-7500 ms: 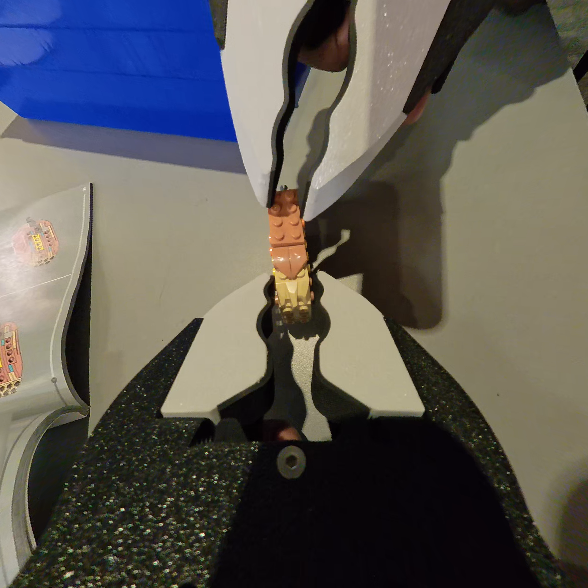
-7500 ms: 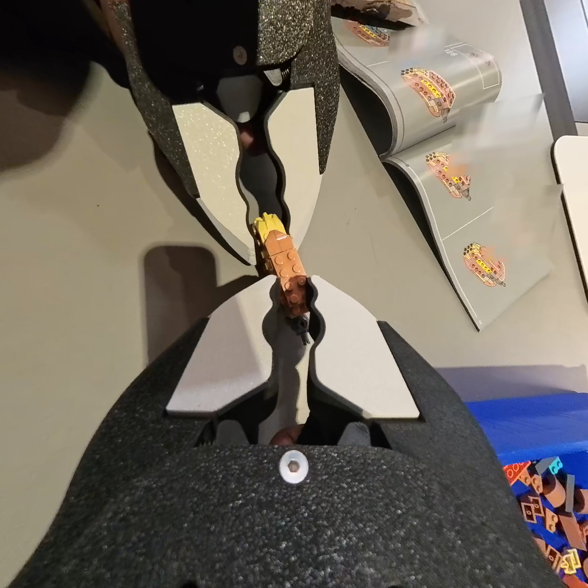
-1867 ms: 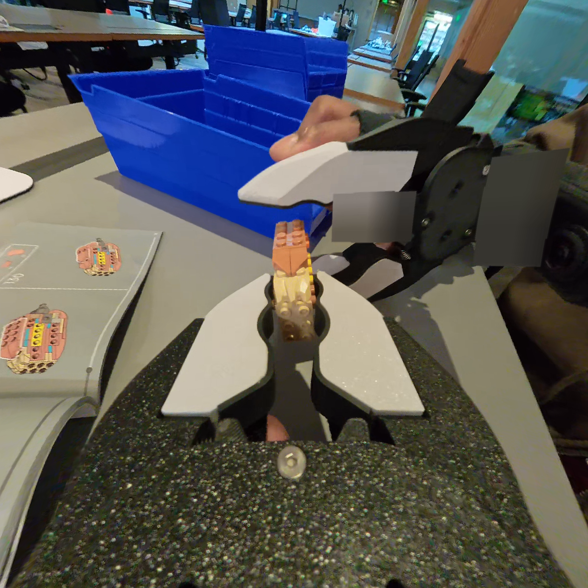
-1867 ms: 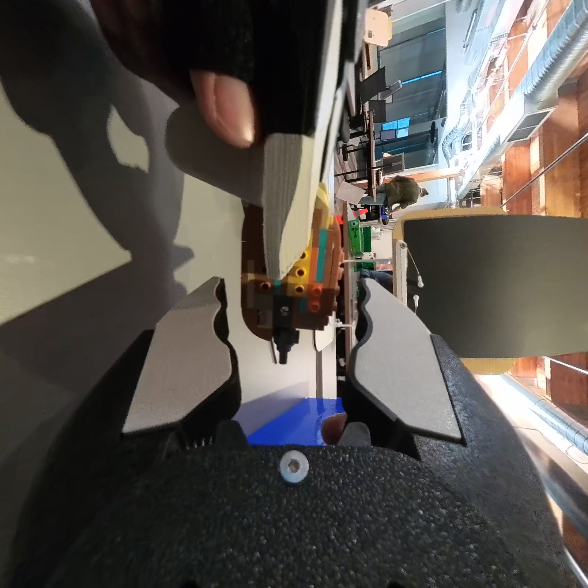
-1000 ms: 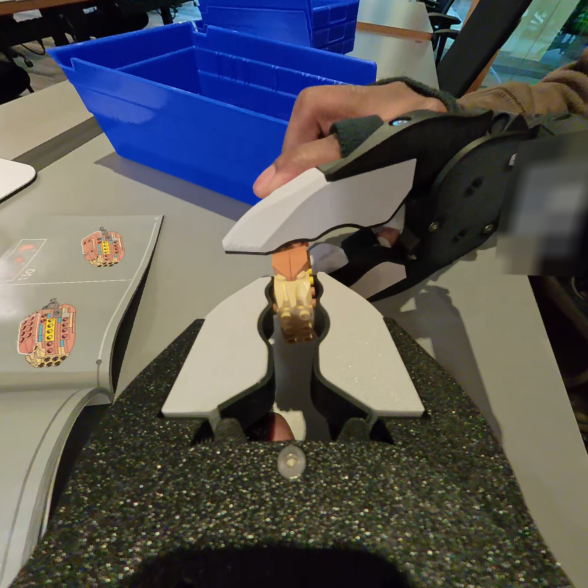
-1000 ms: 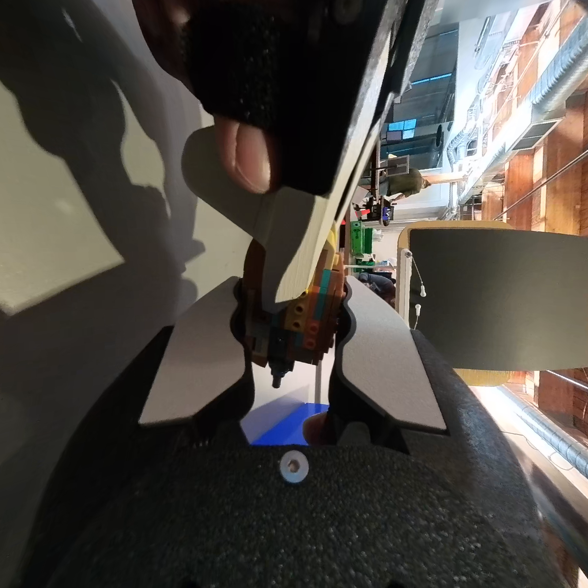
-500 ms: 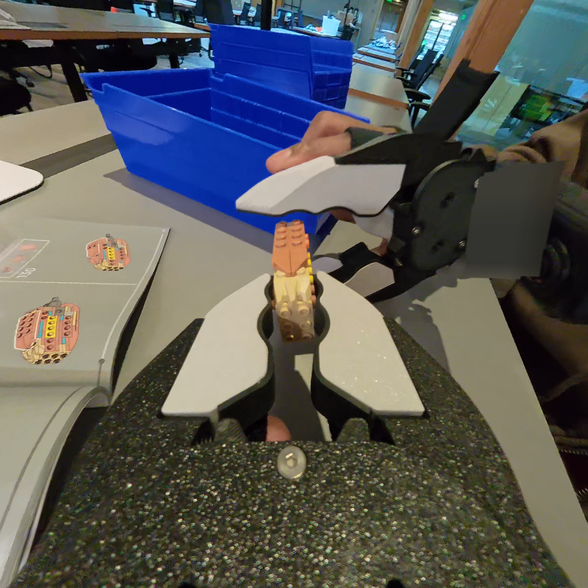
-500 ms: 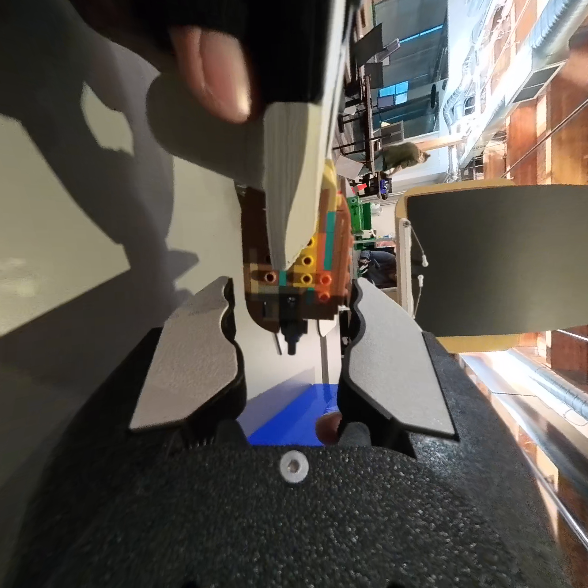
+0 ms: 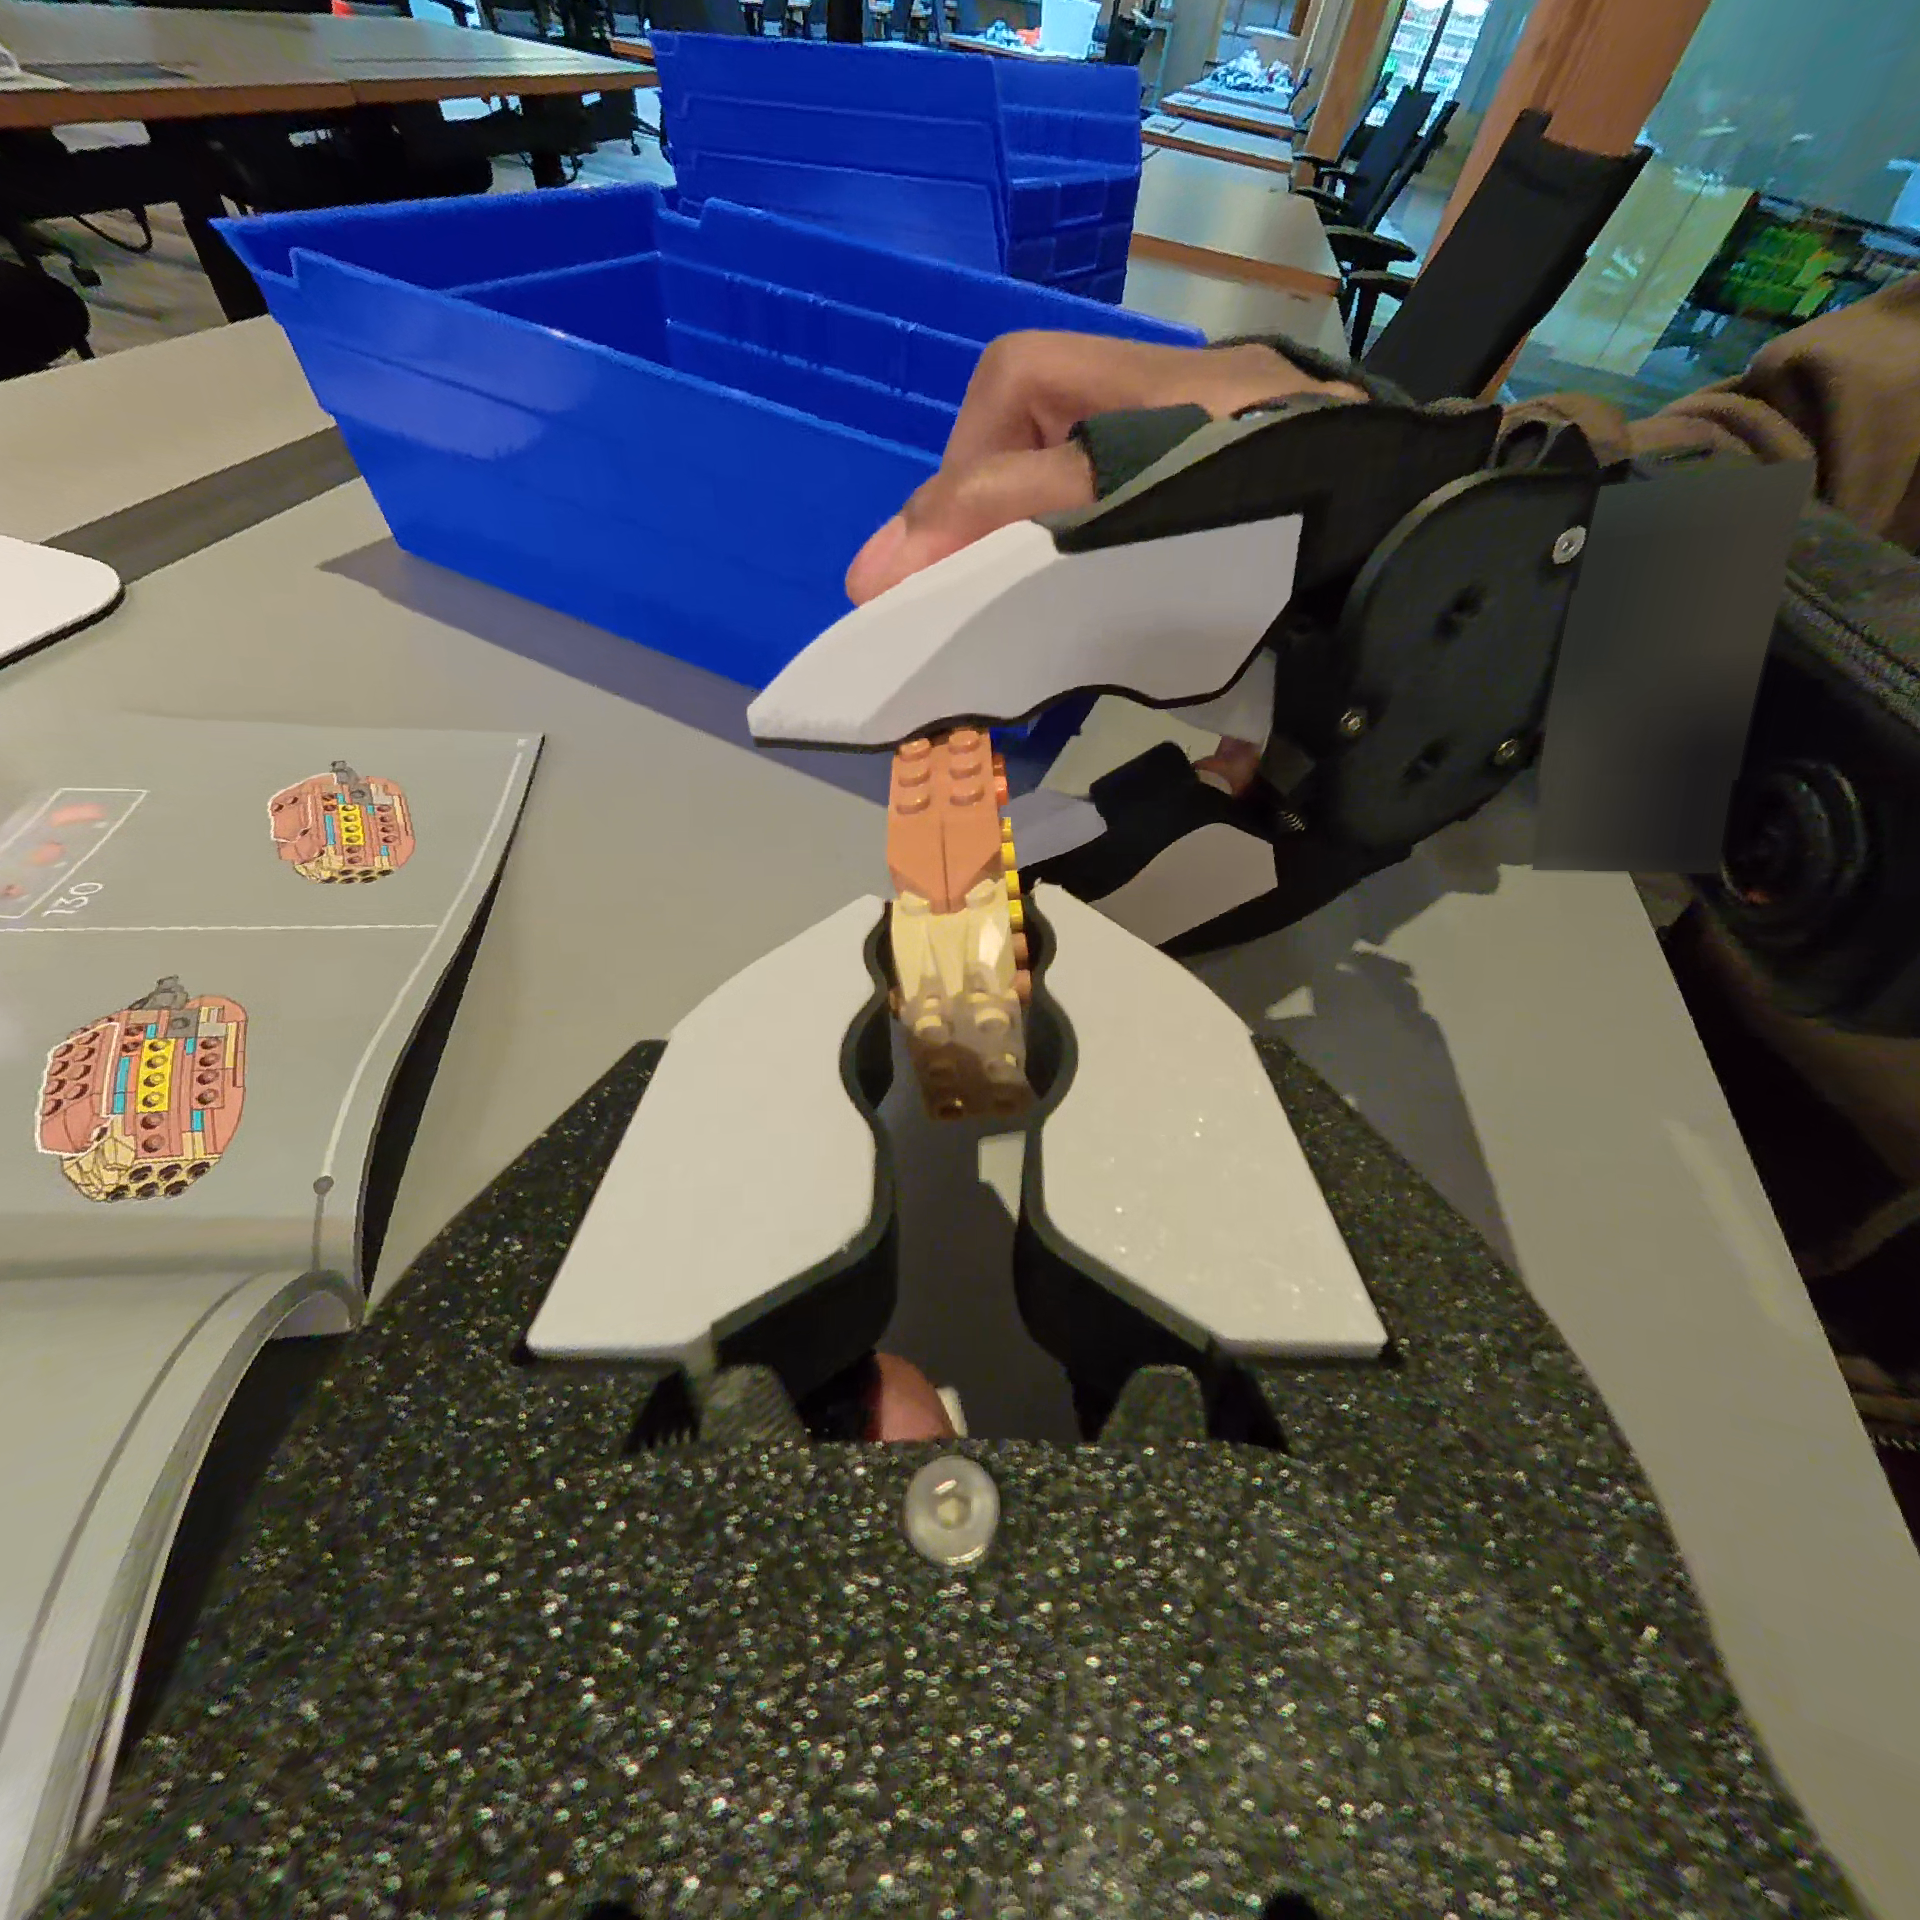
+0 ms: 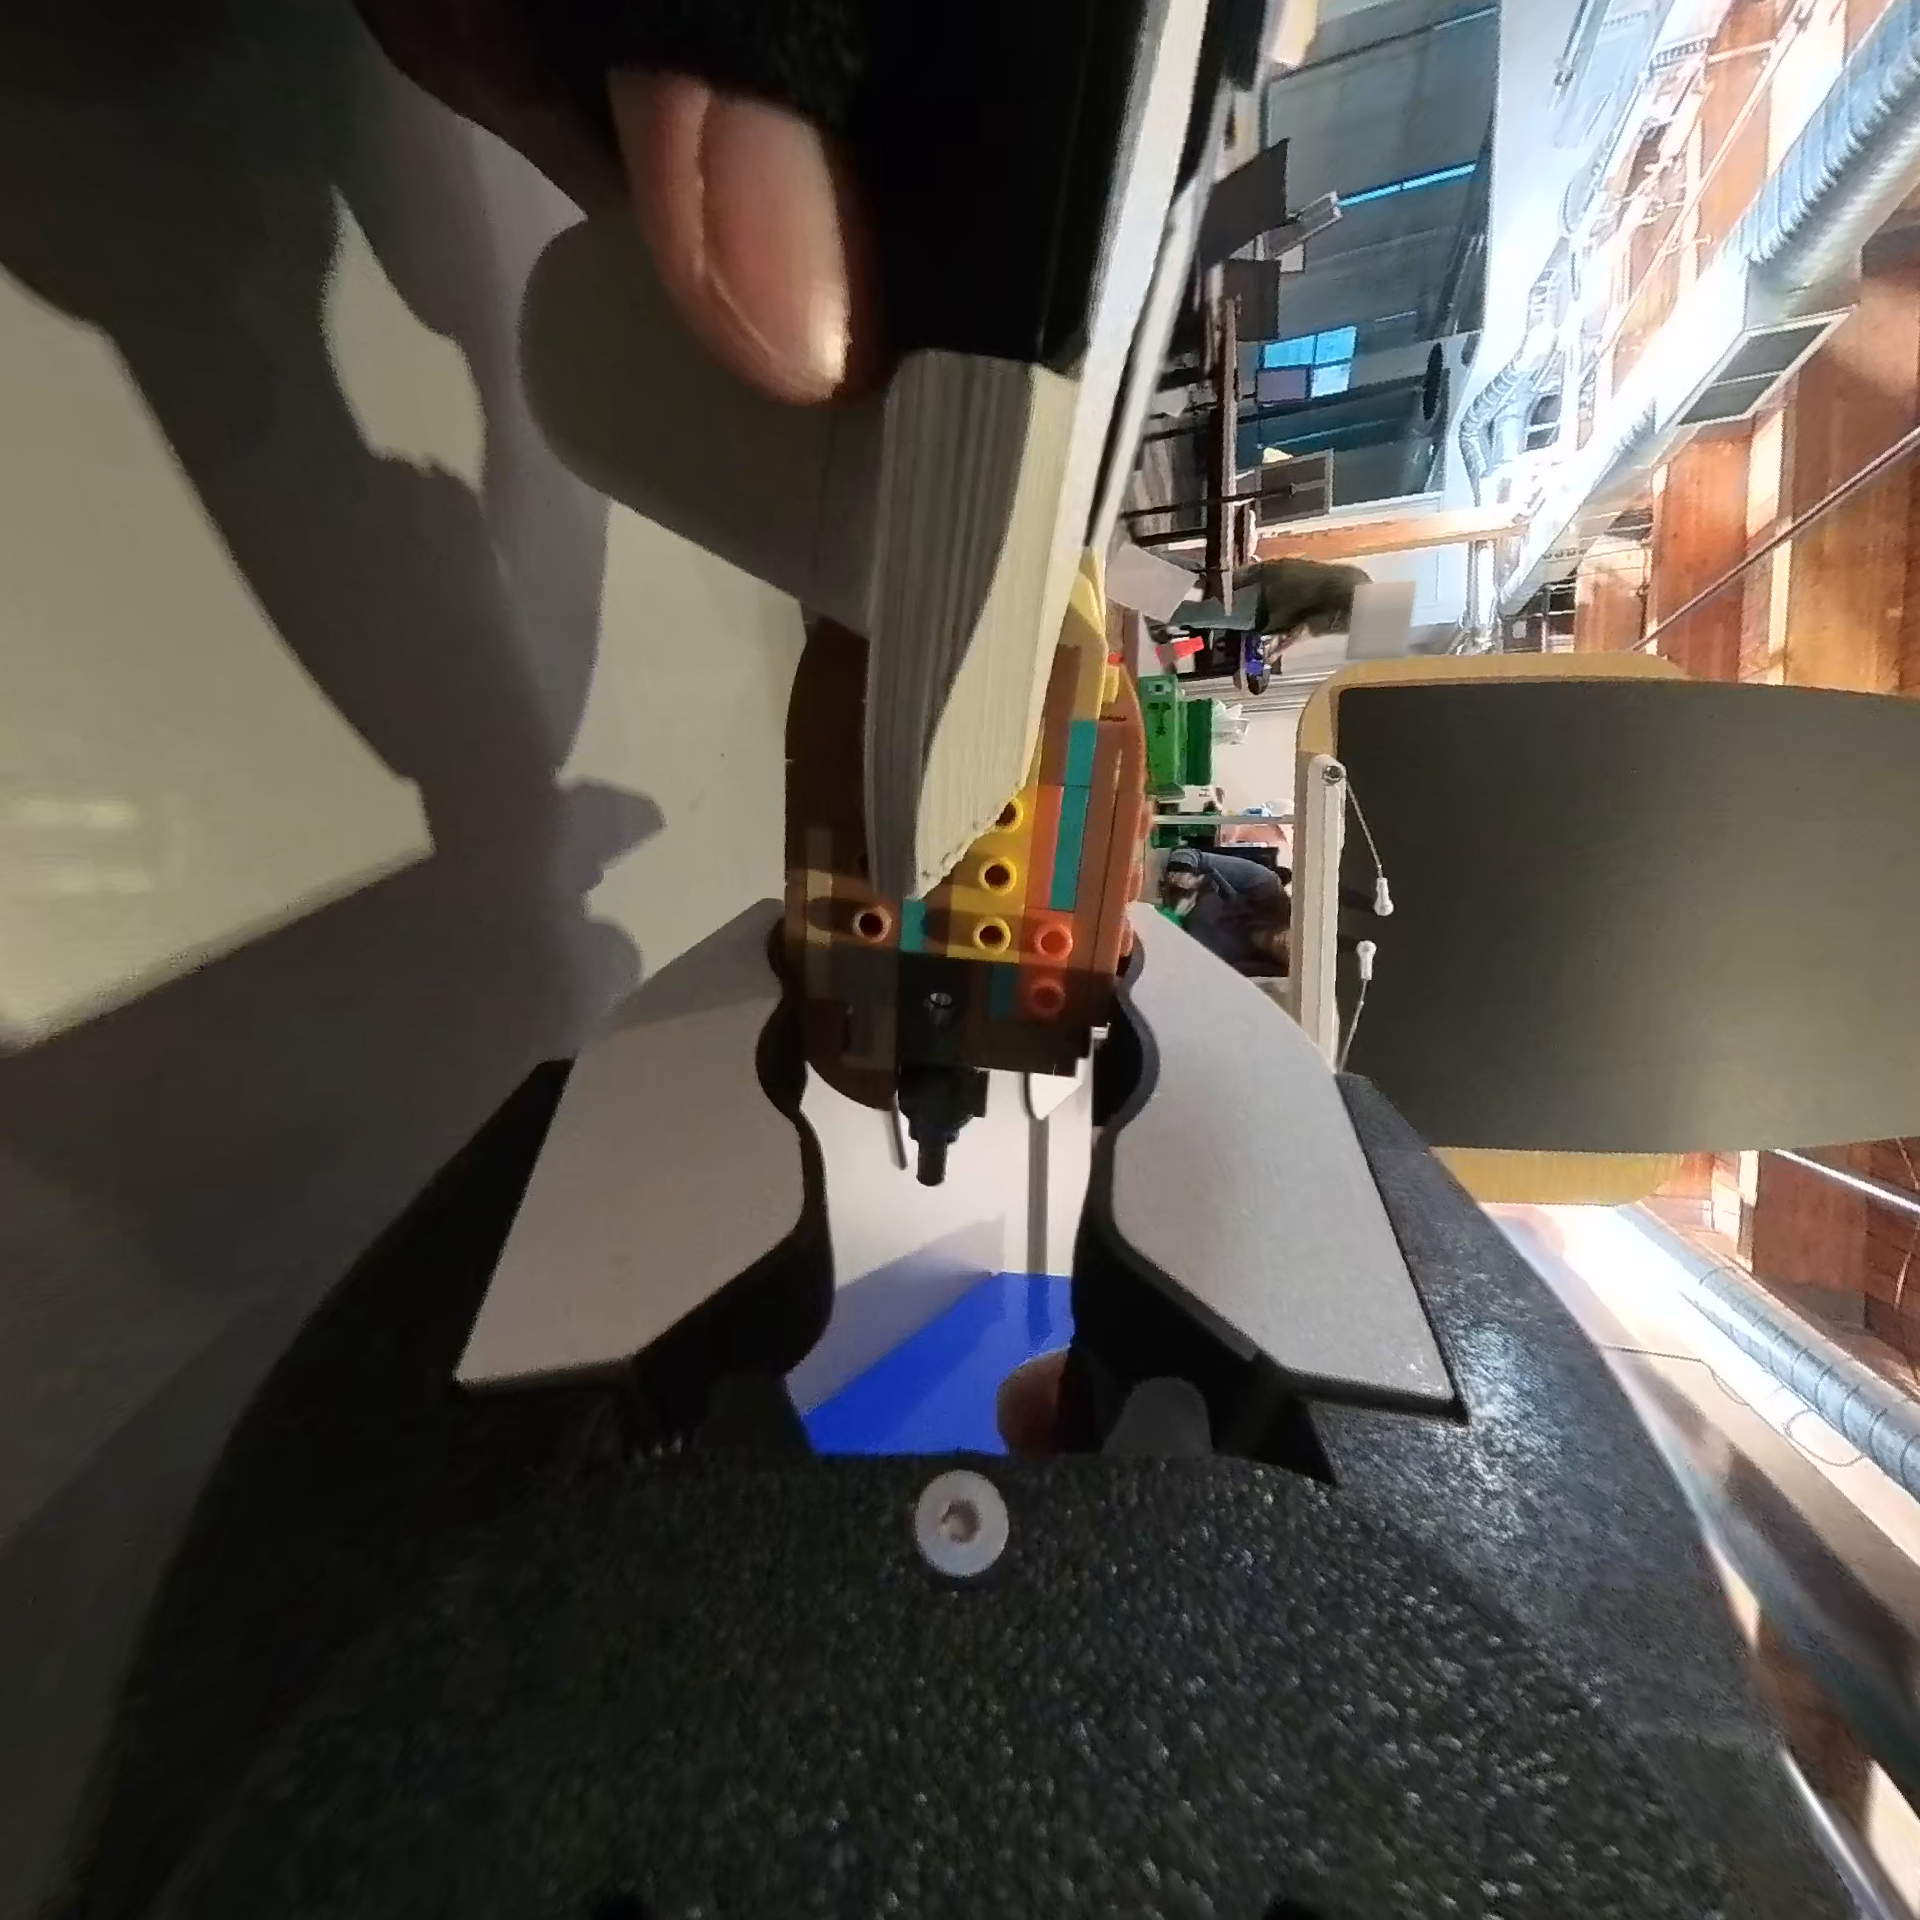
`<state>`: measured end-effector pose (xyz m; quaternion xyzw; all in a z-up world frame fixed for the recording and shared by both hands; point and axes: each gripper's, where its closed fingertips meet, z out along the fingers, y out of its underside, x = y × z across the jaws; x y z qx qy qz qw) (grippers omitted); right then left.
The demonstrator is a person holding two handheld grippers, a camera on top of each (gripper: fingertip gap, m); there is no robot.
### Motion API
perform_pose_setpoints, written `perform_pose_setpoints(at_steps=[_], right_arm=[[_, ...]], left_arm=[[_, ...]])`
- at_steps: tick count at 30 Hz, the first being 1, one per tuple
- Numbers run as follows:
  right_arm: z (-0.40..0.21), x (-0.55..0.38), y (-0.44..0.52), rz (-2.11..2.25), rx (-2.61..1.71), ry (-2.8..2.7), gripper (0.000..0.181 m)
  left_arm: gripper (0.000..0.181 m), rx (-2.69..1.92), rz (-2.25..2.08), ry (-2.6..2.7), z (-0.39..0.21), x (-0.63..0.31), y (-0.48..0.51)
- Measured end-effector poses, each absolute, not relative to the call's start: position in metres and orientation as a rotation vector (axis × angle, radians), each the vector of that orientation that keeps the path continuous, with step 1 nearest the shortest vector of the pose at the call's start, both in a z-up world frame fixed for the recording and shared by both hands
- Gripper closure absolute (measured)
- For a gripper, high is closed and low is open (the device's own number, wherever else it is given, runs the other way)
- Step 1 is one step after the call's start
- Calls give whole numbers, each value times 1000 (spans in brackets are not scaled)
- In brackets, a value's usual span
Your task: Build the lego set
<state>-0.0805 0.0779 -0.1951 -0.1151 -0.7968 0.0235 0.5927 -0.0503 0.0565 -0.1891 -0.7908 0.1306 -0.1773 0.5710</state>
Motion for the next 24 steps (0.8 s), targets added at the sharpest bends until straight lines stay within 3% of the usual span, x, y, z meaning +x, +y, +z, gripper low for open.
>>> perform_pose_setpoints(at_steps=[3,5,9,16,24], right_arm=[[-195,-82,79,74,-301,-1827,125],[-194,-81,81,60,-297,-1827,109],[-191,-80,74,11,-211,-1804,102],[-197,-84,57,-32,-84,-1781,120],[-198,-85,54,-16,-51,-1782,123]], left_arm=[[160,-1853,-425,280,-188,-52,58],[160,-1868,-406,266,-190,-55,59],[160,-1900,-379,249,-194,-60,59],[159,-1924,-331,292,-198,-57,59],[160,-1956,-295,302,-200,-58,57]])
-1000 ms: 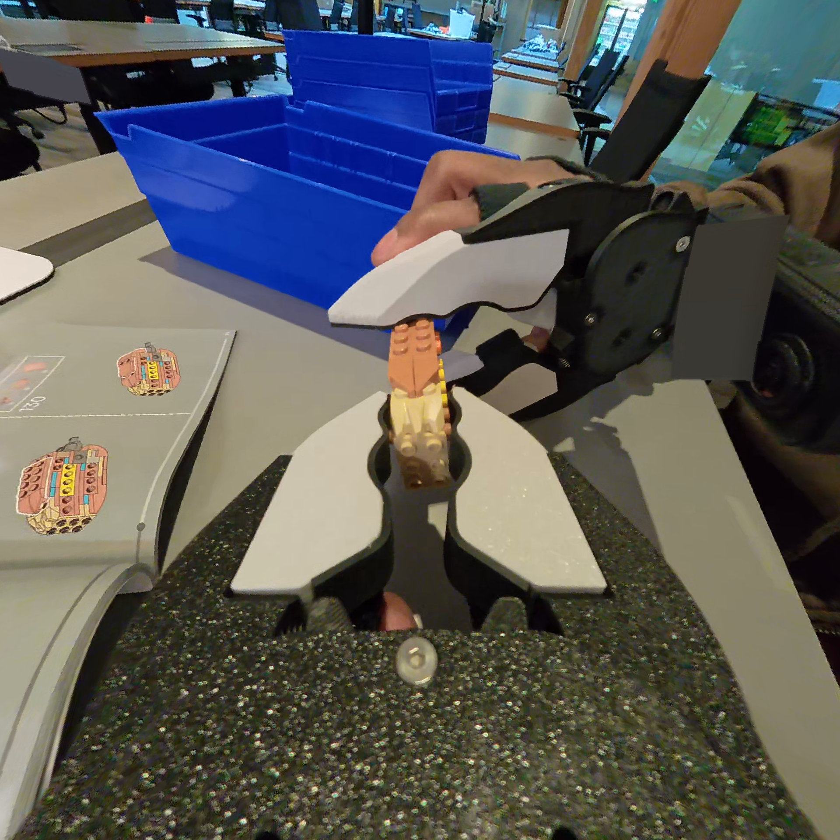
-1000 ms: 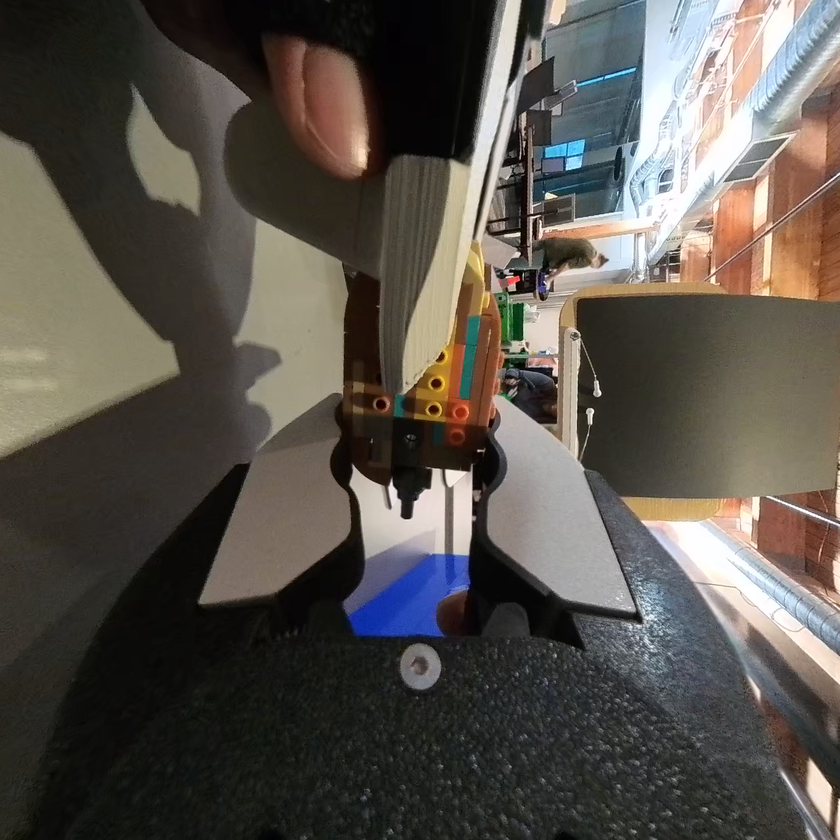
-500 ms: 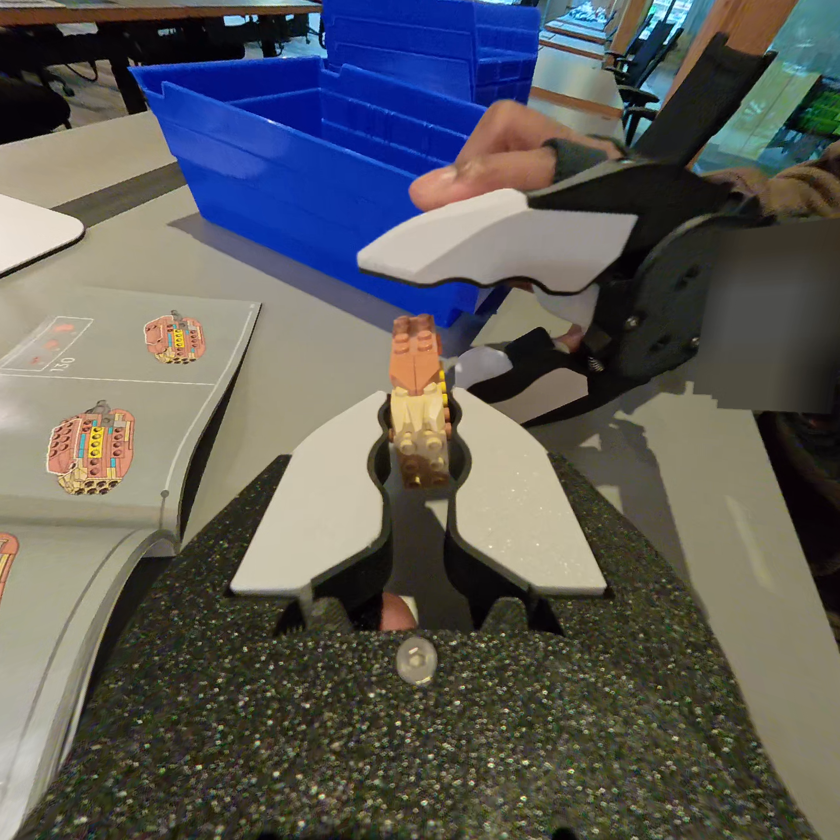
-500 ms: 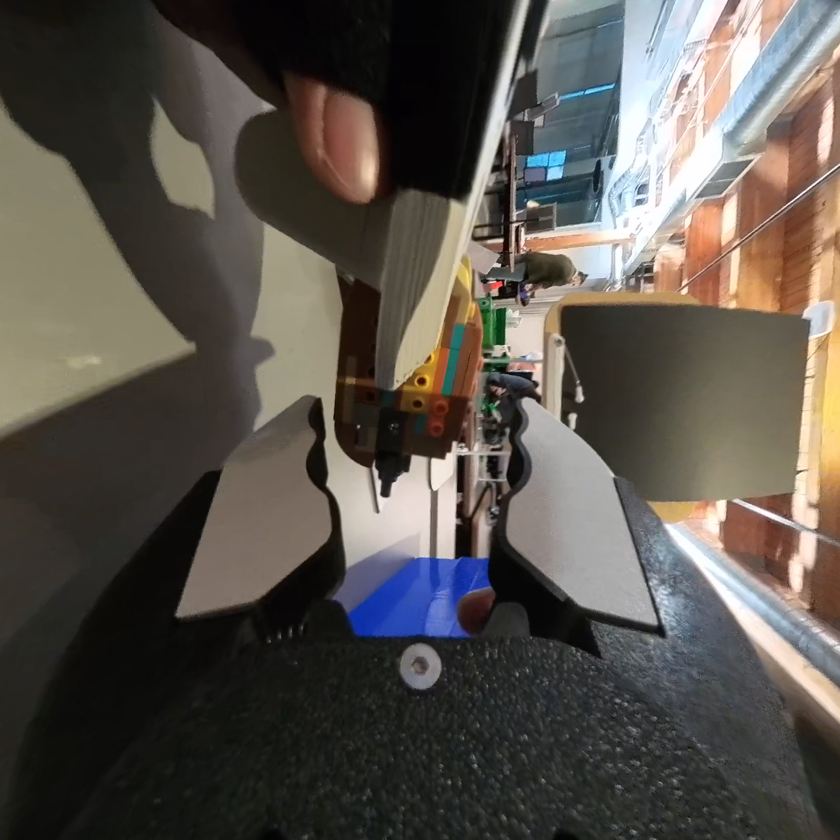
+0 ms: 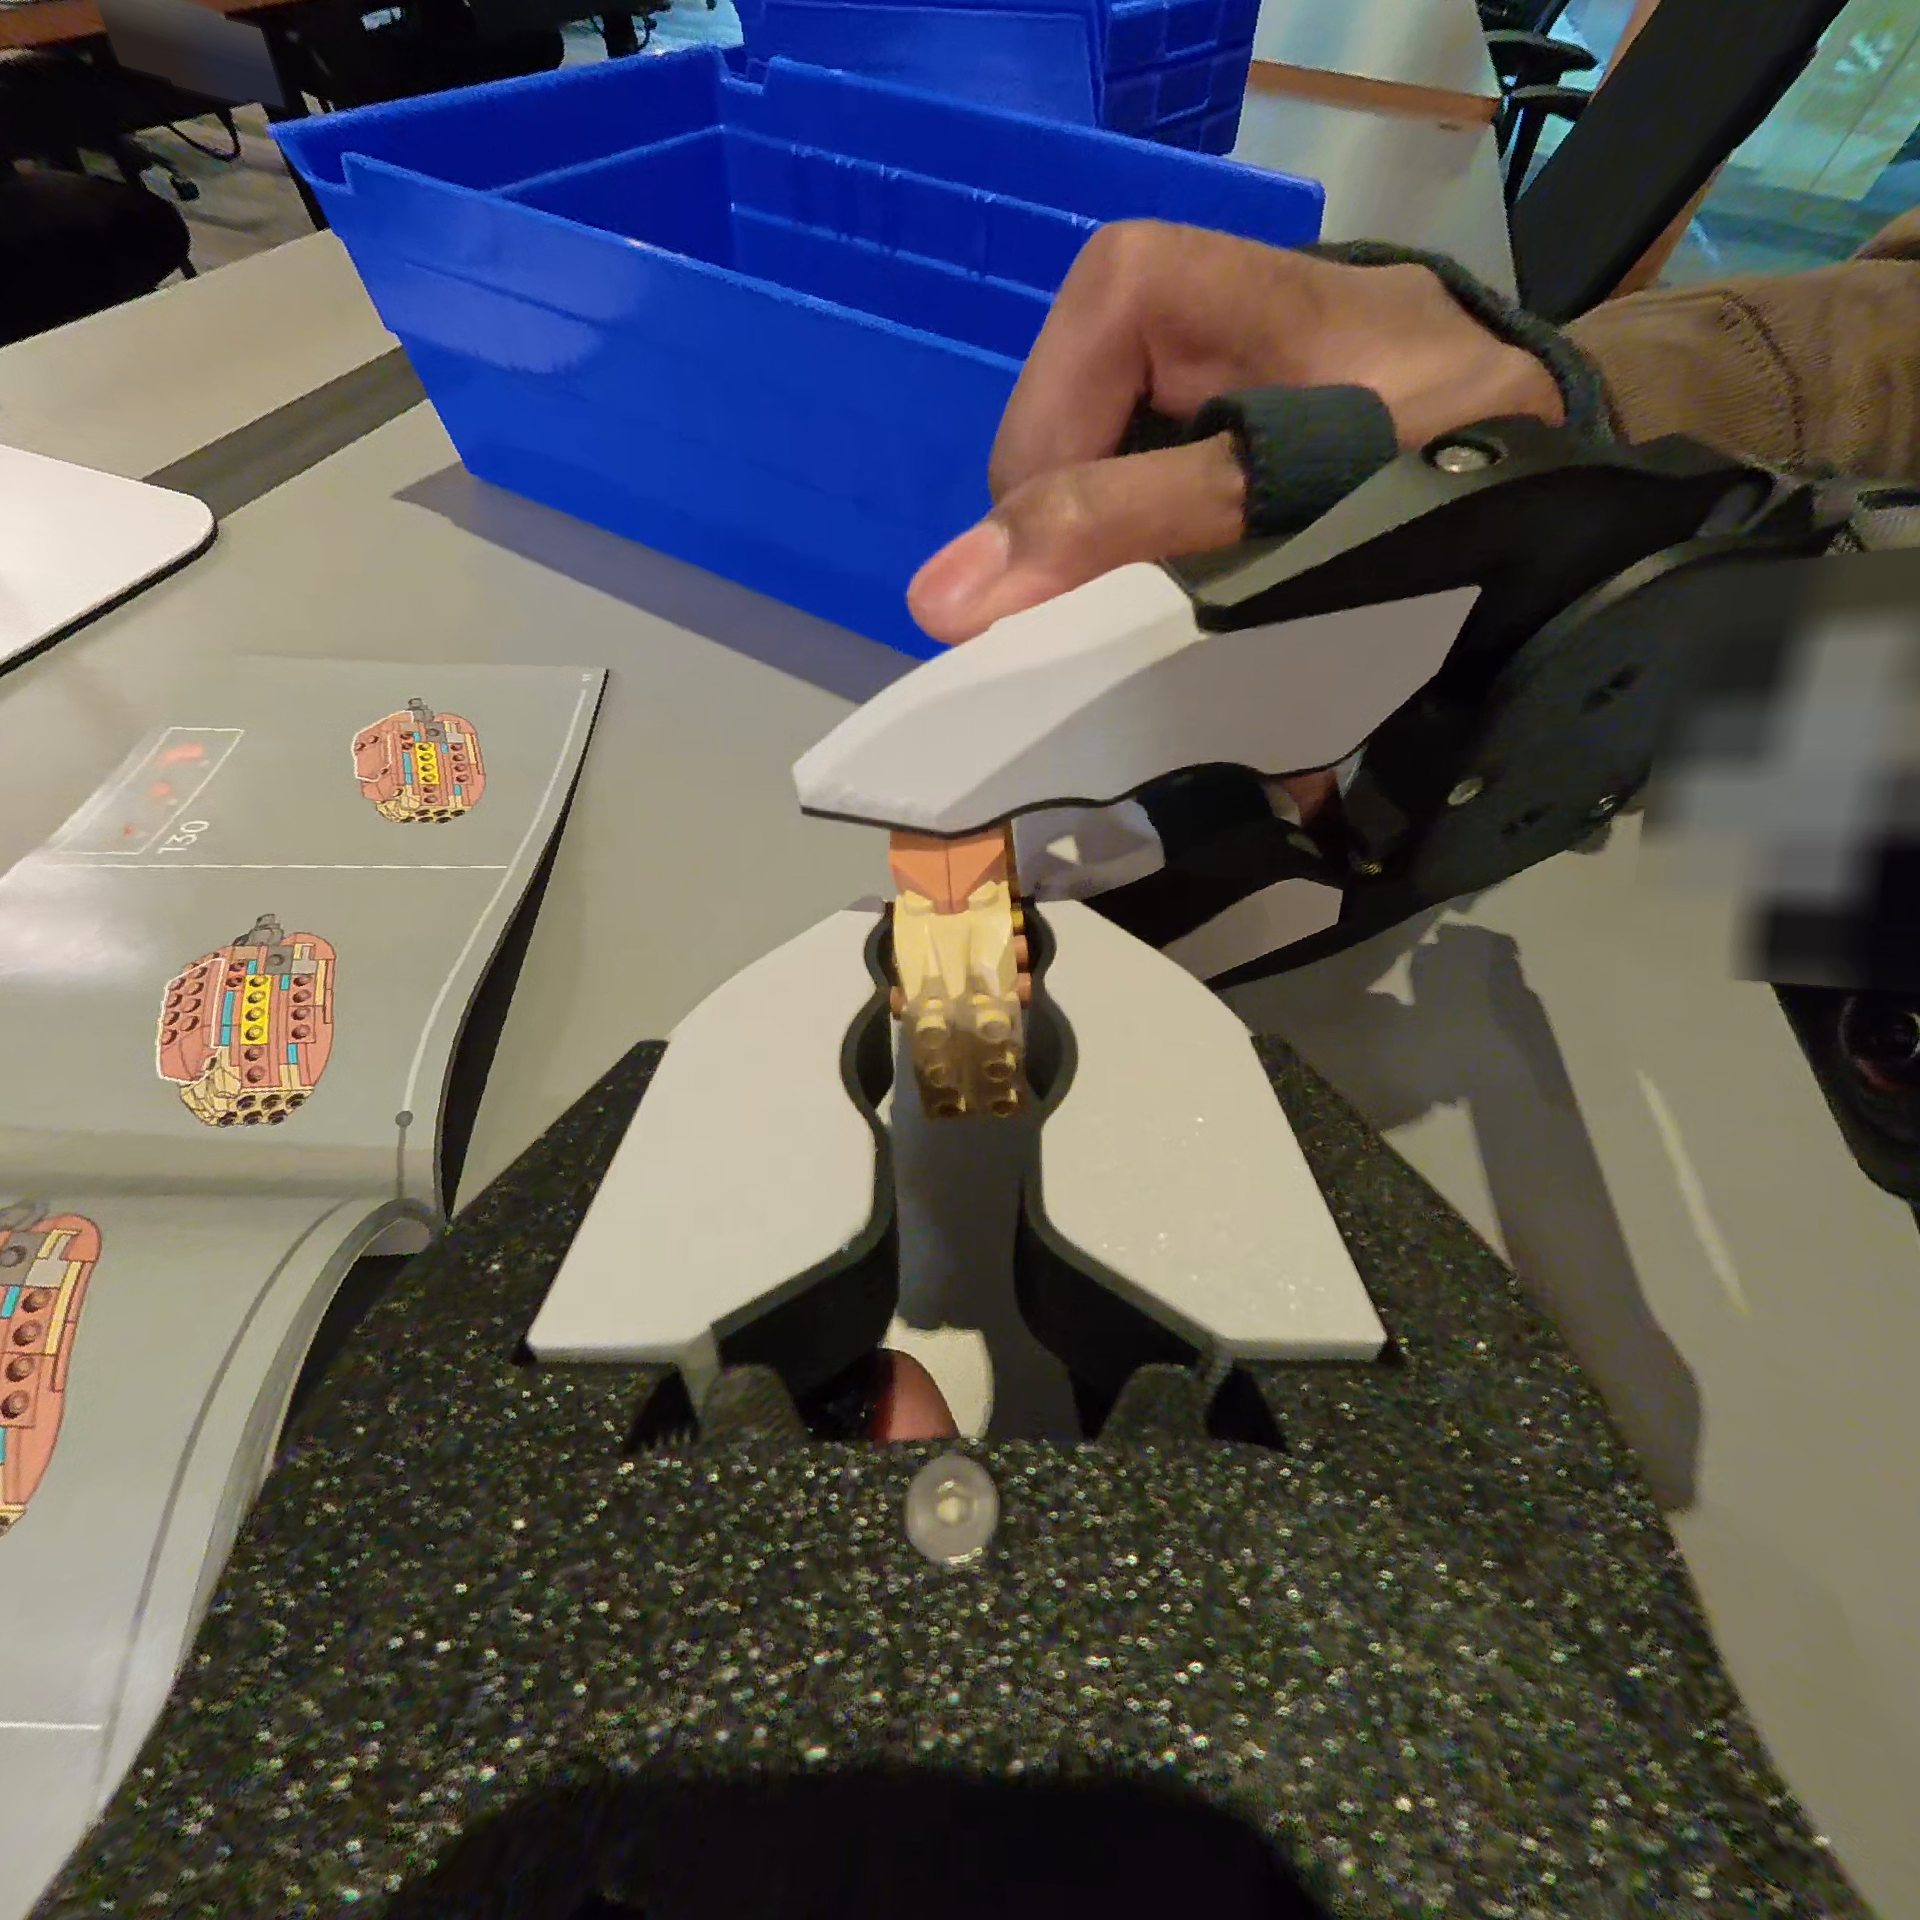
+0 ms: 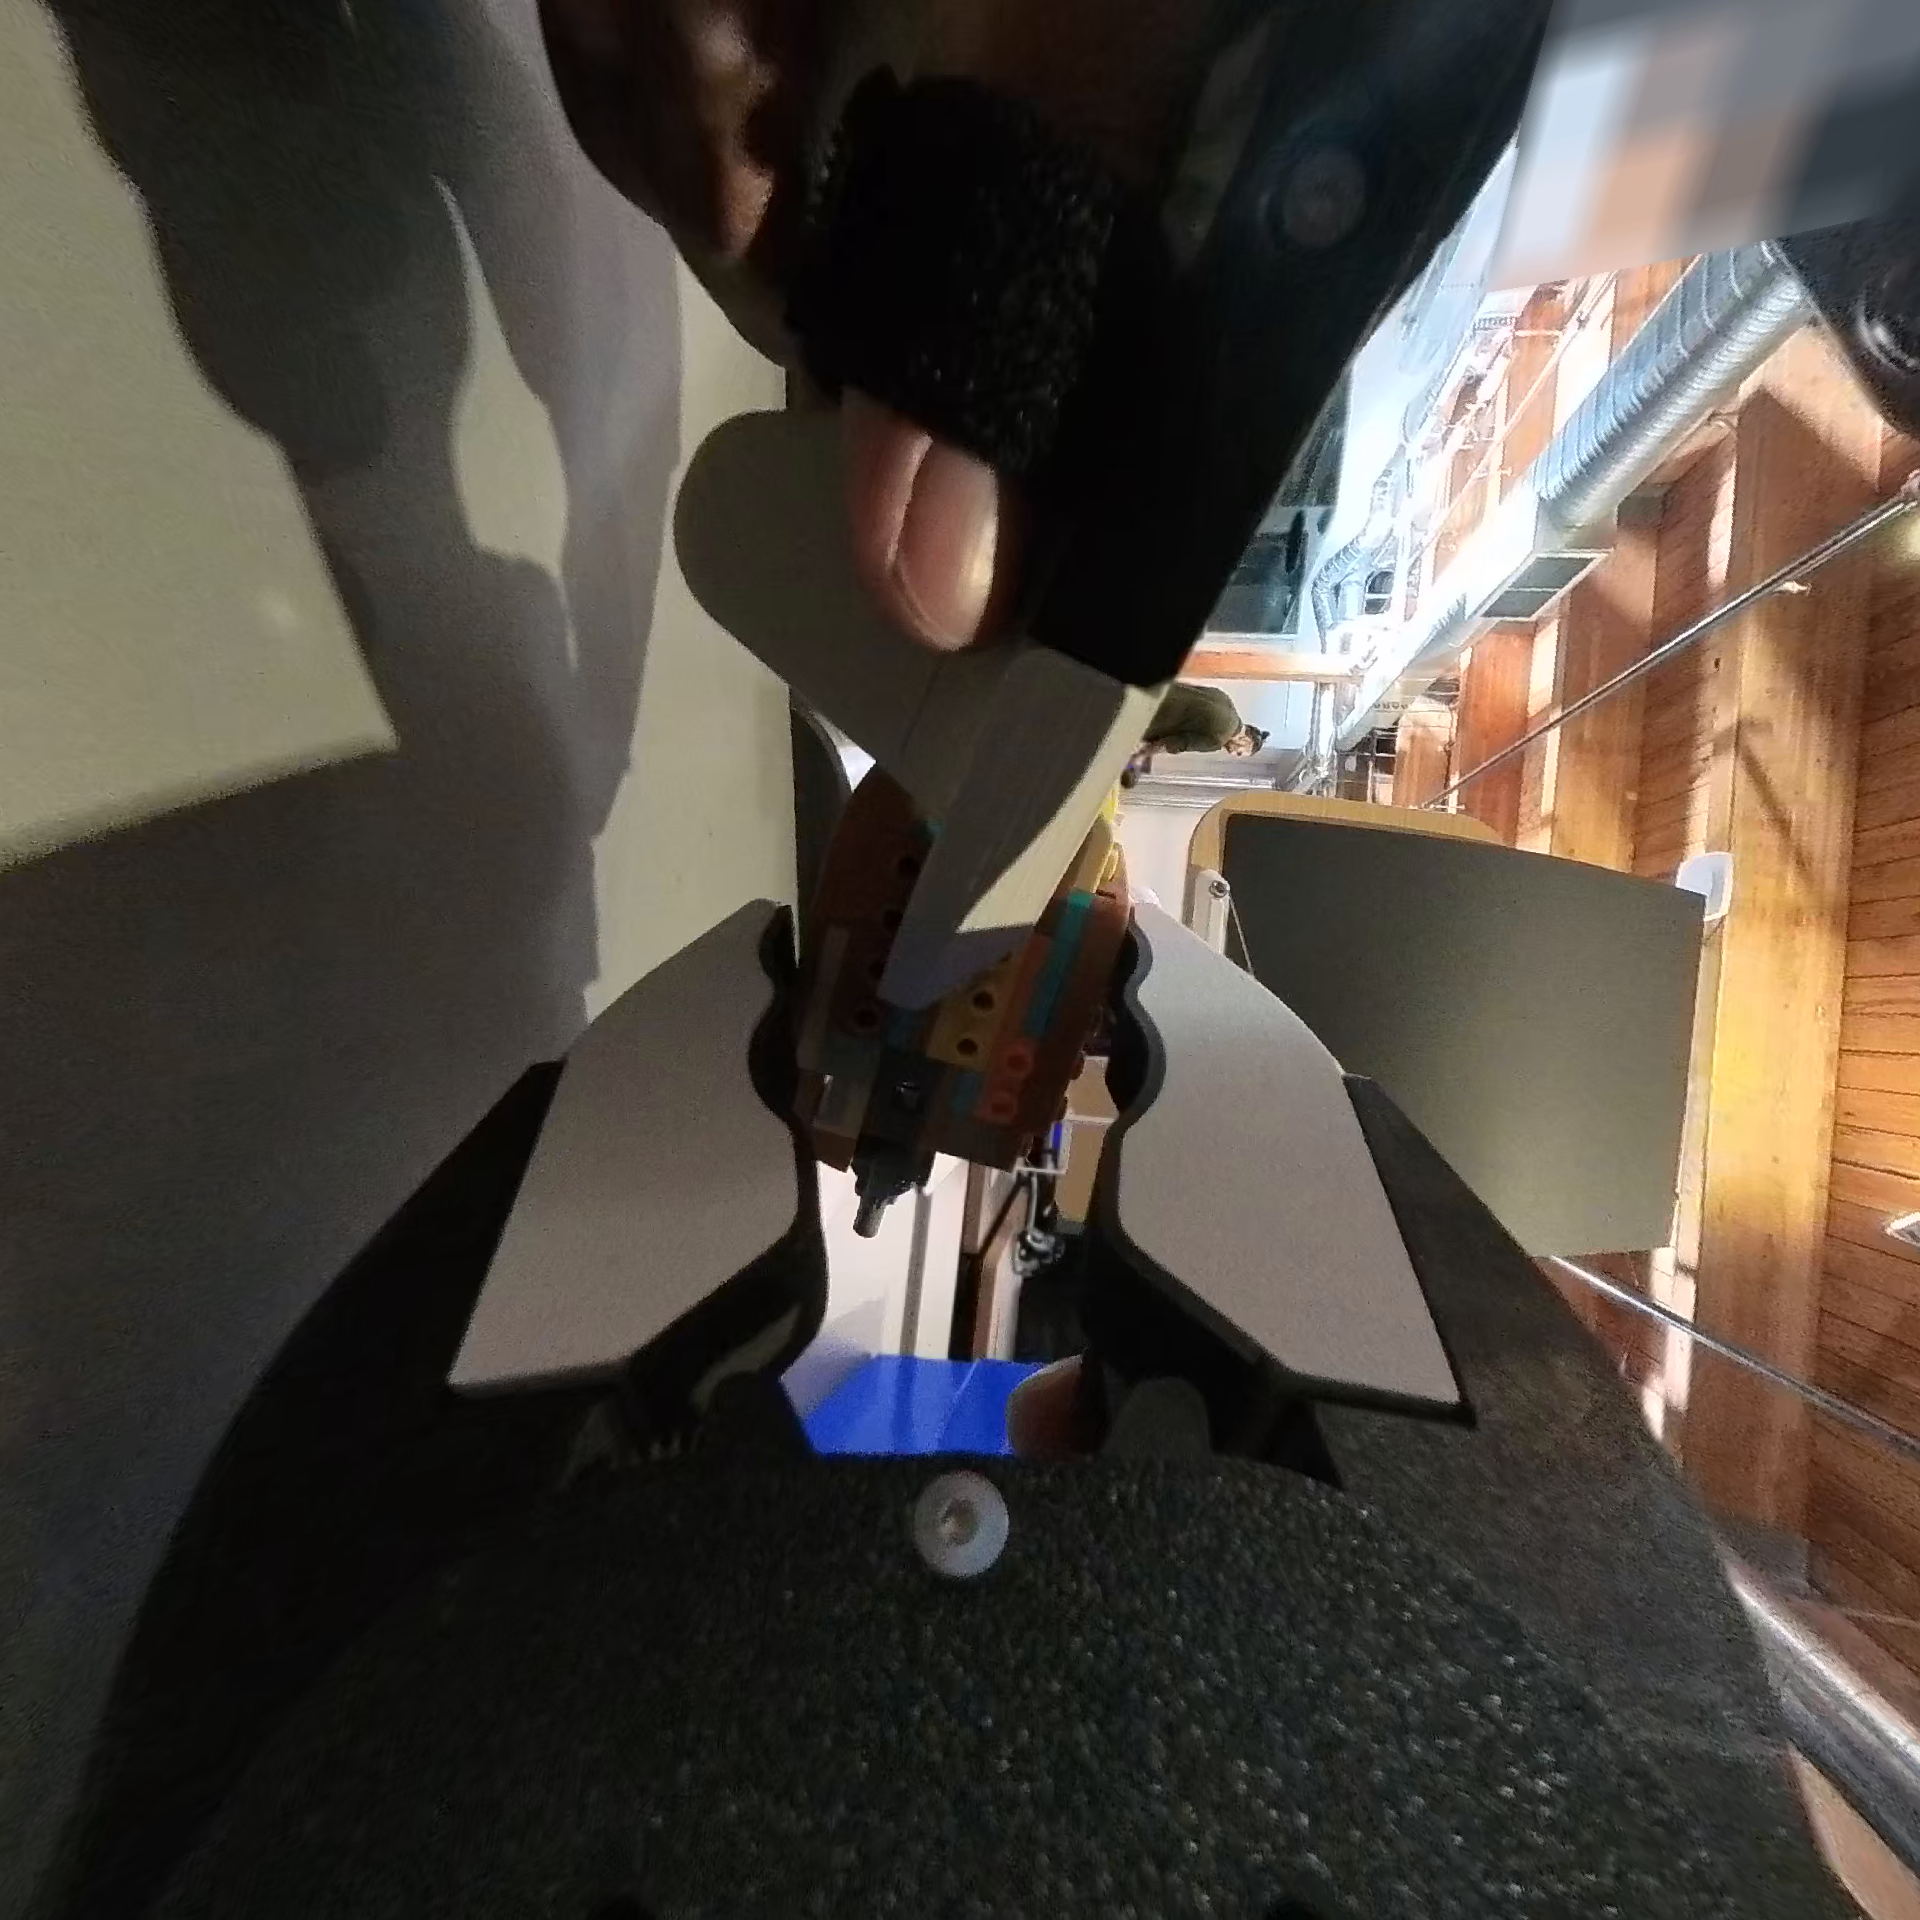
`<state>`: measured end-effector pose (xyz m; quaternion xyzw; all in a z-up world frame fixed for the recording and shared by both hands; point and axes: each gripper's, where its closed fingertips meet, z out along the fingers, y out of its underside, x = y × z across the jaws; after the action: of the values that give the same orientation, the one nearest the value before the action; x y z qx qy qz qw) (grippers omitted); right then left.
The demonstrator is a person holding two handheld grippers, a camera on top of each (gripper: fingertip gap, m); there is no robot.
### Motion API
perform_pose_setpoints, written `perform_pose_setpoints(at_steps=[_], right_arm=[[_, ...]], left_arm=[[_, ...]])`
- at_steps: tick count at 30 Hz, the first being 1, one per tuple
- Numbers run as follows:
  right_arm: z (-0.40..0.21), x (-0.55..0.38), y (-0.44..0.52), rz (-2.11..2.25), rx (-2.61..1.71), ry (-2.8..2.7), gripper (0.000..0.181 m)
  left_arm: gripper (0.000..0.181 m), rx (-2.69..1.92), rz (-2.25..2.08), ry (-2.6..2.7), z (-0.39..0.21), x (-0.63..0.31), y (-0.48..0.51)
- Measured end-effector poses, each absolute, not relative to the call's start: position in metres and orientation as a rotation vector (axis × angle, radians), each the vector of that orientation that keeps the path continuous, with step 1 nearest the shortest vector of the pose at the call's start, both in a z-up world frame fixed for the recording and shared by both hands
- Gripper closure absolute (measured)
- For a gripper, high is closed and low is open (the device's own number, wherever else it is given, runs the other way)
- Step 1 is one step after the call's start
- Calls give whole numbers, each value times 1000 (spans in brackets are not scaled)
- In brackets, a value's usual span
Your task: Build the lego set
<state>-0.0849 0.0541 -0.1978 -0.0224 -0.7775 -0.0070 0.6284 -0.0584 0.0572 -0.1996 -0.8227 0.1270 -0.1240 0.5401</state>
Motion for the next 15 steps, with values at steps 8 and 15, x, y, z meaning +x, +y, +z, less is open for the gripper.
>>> perform_pose_setpoints(at_steps=[8,15], right_arm=[[-194,-87,55,36,-139,-1765,122],[-202,-84,73,19,-274,-1774,110]], left_arm=[[159,-1914,-334,271,-195,-60,58],[159,-1909,-341,251,-198,-67,56]])
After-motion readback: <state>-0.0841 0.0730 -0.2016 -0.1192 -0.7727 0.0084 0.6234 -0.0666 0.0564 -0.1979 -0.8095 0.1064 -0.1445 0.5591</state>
